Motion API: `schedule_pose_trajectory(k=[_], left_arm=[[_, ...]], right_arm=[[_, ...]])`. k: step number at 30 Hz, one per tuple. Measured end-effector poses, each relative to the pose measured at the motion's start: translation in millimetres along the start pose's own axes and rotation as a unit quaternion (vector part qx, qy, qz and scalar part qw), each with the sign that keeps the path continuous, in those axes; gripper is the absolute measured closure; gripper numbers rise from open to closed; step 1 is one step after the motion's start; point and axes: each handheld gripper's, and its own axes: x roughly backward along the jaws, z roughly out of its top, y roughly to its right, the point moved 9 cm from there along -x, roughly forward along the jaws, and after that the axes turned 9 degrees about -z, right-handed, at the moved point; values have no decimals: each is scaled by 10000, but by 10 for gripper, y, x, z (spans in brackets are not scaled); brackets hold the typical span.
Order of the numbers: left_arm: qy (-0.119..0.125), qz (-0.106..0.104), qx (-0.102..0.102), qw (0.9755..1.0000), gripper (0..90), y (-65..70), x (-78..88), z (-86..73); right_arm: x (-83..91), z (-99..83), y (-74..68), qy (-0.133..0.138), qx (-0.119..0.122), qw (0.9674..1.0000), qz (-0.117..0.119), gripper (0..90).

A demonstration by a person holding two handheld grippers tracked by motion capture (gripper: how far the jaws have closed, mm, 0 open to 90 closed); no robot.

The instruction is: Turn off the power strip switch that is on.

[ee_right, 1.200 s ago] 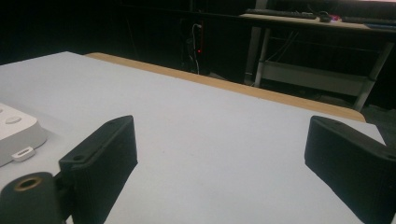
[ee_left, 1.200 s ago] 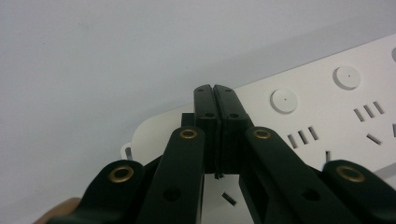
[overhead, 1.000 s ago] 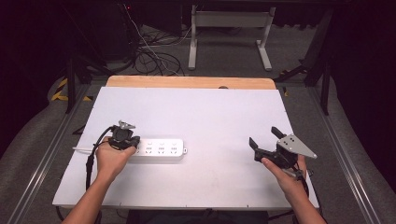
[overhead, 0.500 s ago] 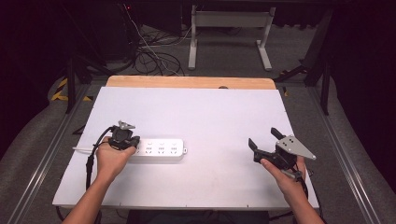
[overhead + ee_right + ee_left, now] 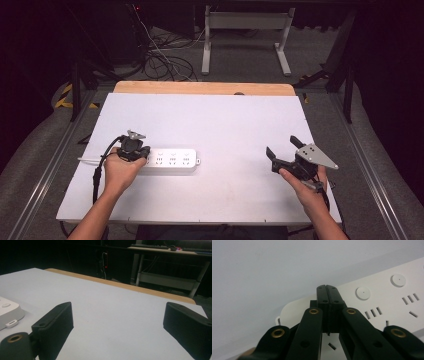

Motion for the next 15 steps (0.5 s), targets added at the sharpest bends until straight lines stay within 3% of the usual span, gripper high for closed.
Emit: schedule_pose_trajectory(k=[15], left_arm=[[2,84,-115,9999,900,11,-3,2]], right_arm=[[-6,-13,-5,-43,-27,10000,28,97]])
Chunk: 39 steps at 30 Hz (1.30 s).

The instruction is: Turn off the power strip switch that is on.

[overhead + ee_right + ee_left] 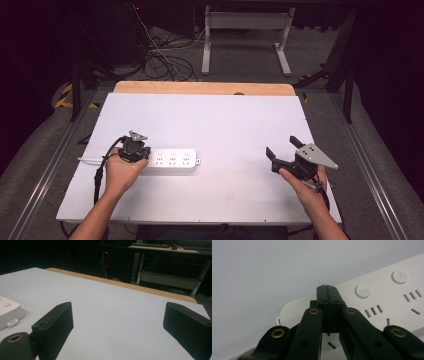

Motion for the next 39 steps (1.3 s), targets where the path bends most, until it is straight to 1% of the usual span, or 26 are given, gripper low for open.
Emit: schedule_pose_trajectory(k=[5,8,9,10,11,13,21,22,25,28,29,30,33,39], left_arm=[[1,-37,26,10000,900,1,2,-2],[11,14,-14,10000,900,0,4,-3],[30,-60,4,10000,900,18,-2,-2],[30,-60,4,10000,900,18,-2,-2],[16,15,-55,10000,900,17,-2,1],[22,35,-77,10000,900,23,-5,1],[27,25,-97,9999,900,19,-2,-1],[33,14,-106,9999,900,16,-1,1],[55,-76,-23,10000,900,15,-1,0],[54,-81,-29,9999,900,14,0,0],[52,-130,-11,9999,900,10,0,3],[52,-130,-11,9999,900,10,0,3],[136,-232,60,9996,900,11,24,18],[140,-209,44,9997,900,12,22,20]], right_arm=[[16,-3,10,-1,4,10000,-15,97],[13,-6,12,-8,-11,10000,-30,97],[12,-8,11,-13,-13,10000,-29,98],[12,-8,11,-13,-13,10000,-29,98],[14,-8,10,-13,-10,10000,-28,98],[14,-9,9,-8,-21,10000,-24,97],[15,-12,19,-18,-26,10000,-35,98],[15,-13,19,-19,-19,10000,-30,98],[11,-16,16,-30,-8,10000,-29,98],[9,-20,12,-51,-6,10000,-21,98],[7,-21,9,-57,-24,10000,-17,98],[7,-21,9,-57,-24,10000,-17,98],[8,-16,11,-41,-5,10000,-11,99],[9,-18,13,-51,-10,10000,-16,100]])
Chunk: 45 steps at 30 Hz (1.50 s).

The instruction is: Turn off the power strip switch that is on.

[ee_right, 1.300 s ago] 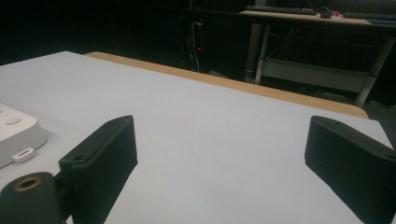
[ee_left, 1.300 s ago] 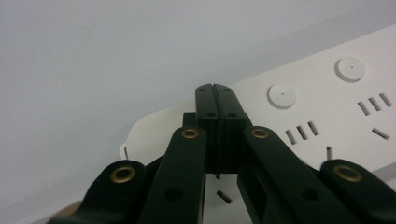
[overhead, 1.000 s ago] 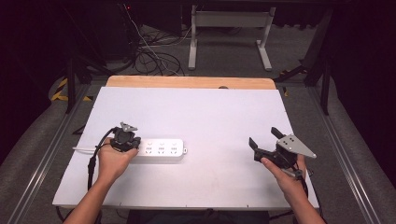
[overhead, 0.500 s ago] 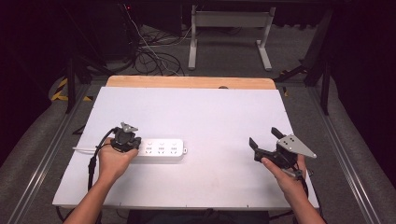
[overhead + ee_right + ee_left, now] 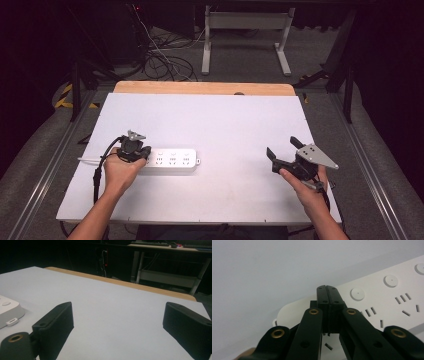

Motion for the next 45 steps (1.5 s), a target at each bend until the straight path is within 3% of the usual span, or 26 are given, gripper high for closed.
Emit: schedule_pose_trajectory(k=[5,18,24,30,37,38,40,45], left_arm=[[3,-14,1,10000,900,-1,0,0],[111,-164,259,9995,890,-66,29,-9],[352,-148,278,9989,886,-67,97,31],[725,-173,279,9968,878,-42,227,91],[1211,-113,245,9923,872,-2,414,142],[1373,-107,263,9901,872,13,475,159],[1449,-74,247,9891,872,17,514,165],[1923,164,234,9809,865,23,666,216]], right_arm=[[2,-2,3,-9,5,10000,-2,100],[-3,-8,7,-30,-2,10000,-5,104],[-6,-12,6,-45,12,10000,-11,105],[-9,-21,11,-73,15,10000,-21,108],[-9,-25,6,-90,11,10000,-7,111],[-9,-26,8,-93,7,10000,-10,111],[-9,-28,9,-98,3,10000,-12,112],[-10,-30,10,-107,4,9999,-13,112]])
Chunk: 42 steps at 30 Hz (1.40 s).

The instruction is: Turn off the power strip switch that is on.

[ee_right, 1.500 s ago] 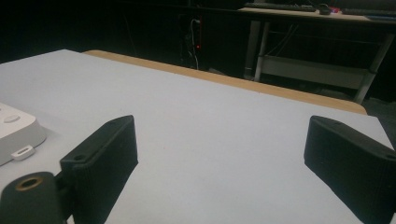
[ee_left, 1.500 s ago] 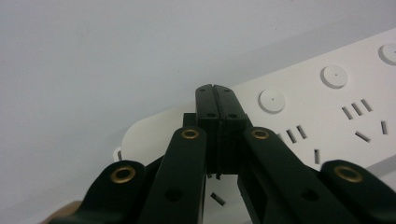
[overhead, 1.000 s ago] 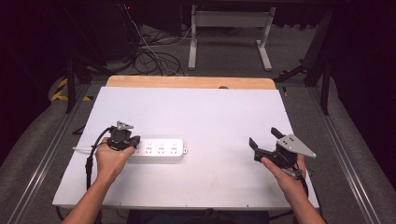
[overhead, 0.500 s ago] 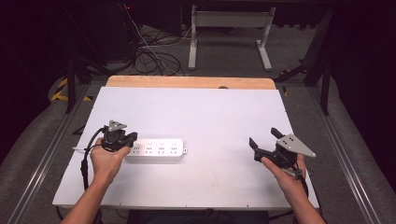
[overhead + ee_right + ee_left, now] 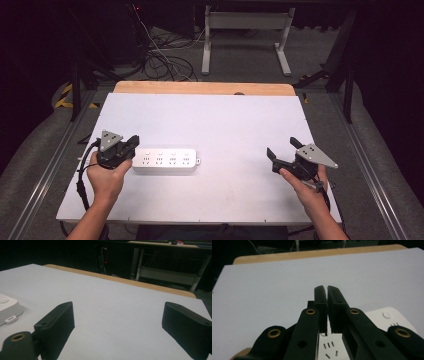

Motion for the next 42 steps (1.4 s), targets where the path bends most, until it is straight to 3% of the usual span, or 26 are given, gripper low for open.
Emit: schedule_pose_trajectory(k=[6,9,18,23,28,32,33,34,35,37,38,39,42], left_arm=[[543,416,-51,9976,855,-97,75,100],[683,563,-78,9960,857,-132,108,126],[880,584,-100,9944,840,-134,179,152],[1246,704,-163,9896,806,-130,231,213],[1280,718,-221,9889,794,-98,222,223],[1310,810,-251,9877,698,-92,189,235],[1281,825,-256,9880,588,-96,182,236],[1287,834,-258,9878,588,-94,171,238],[1342,760,-337,9875,462,-87,144,246],[1328,740,-341,9878,338,-82,128,243],[1325,754,-341,9877,338,-85,124,244],[1350,761,-353,9873,267,-87,119,250],[1508,738,-505,9845,195,-79,105,281]], right_arm=[[-1,-5,0,-16,4,10000,-4,114],[-2,-8,2,-24,2,10000,-7,114],[3,-9,3,-30,-25,10000,1,115],[2,-10,5,-27,-17,10000,-2,116],[-3,-14,7,-39,-29,10000,-13,116],[-3,-14,3,-38,-18,10000,-8,118],[-5,-19,4,-52,-2,10000,-1,119],[-5,-19,4,-52,-2,10000,-1,119],[-6,-24,5,-72,-7,10000,-6,119],[-6,-27,8,-84,-7,10000,-15,120],[-6,-27,8,-84,-7,10000,-15,120],[-5,-27,9,-86,-9,10000,-17,121],[-5,-28,9,-87,-8,10000,-15,122]])
